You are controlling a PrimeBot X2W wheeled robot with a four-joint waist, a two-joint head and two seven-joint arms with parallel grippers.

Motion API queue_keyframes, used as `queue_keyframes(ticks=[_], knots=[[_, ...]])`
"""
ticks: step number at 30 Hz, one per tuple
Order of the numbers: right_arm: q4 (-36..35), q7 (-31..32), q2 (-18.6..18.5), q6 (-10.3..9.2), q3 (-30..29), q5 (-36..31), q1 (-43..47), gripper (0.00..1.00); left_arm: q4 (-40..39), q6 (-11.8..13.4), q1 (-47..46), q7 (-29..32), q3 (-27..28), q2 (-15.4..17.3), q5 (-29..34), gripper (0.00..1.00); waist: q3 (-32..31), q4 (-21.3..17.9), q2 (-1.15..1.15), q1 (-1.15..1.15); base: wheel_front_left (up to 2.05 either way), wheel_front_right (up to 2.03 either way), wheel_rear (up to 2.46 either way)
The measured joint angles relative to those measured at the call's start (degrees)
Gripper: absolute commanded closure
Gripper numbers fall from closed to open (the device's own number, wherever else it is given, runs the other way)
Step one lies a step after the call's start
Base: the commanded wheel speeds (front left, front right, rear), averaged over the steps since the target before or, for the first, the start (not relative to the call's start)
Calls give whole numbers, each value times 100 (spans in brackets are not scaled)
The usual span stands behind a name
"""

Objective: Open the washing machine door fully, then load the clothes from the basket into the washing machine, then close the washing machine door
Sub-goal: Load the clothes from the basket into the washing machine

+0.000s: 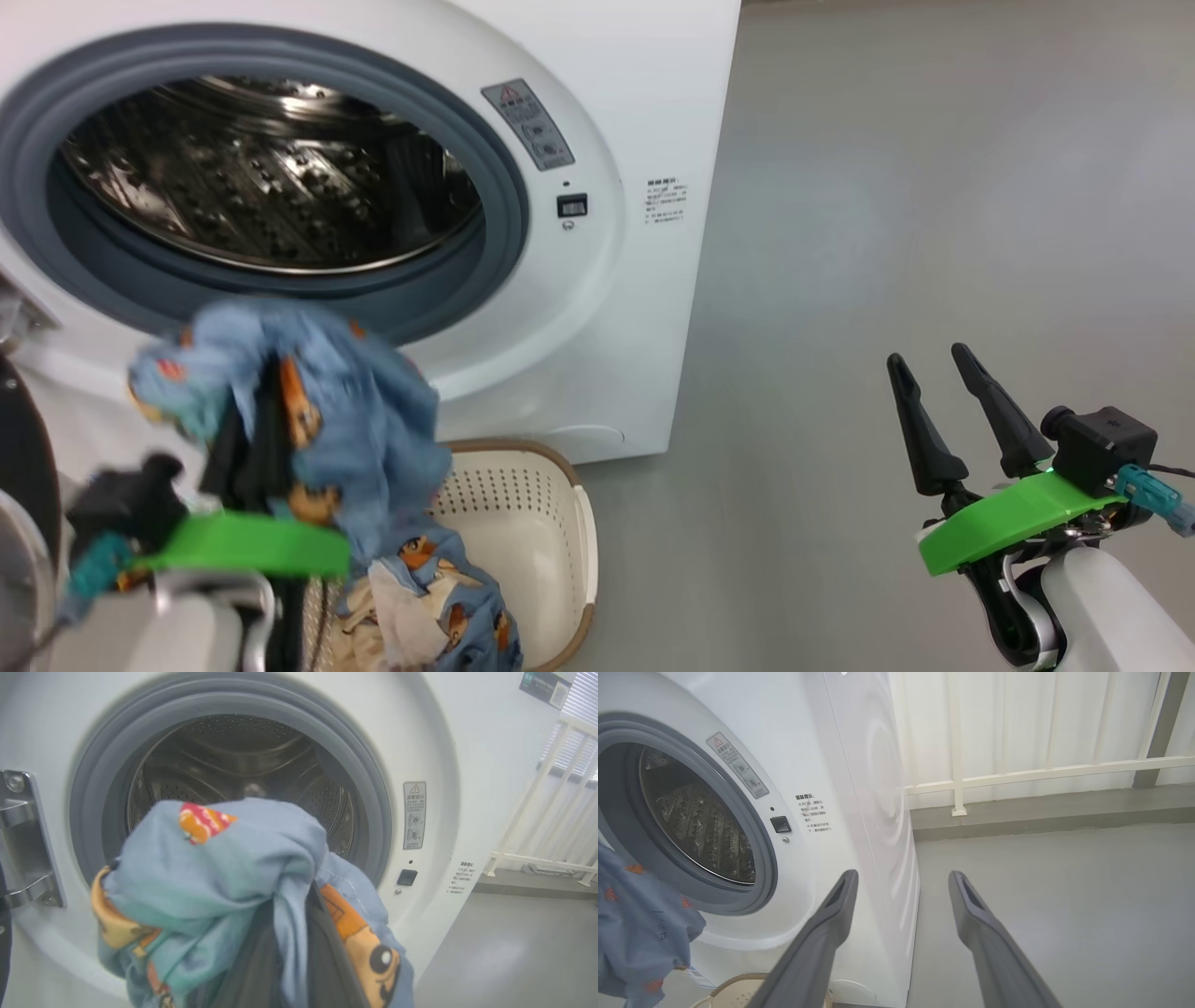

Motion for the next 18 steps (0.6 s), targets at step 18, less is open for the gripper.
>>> queue_keyframes(ticks=[18], knots=[[-371, 0, 35, 0, -46, -89, -544, 0, 2124, -272, -2898, -30, 481, 236, 192, 100, 1329, -356, 0, 0, 0, 0, 0]])
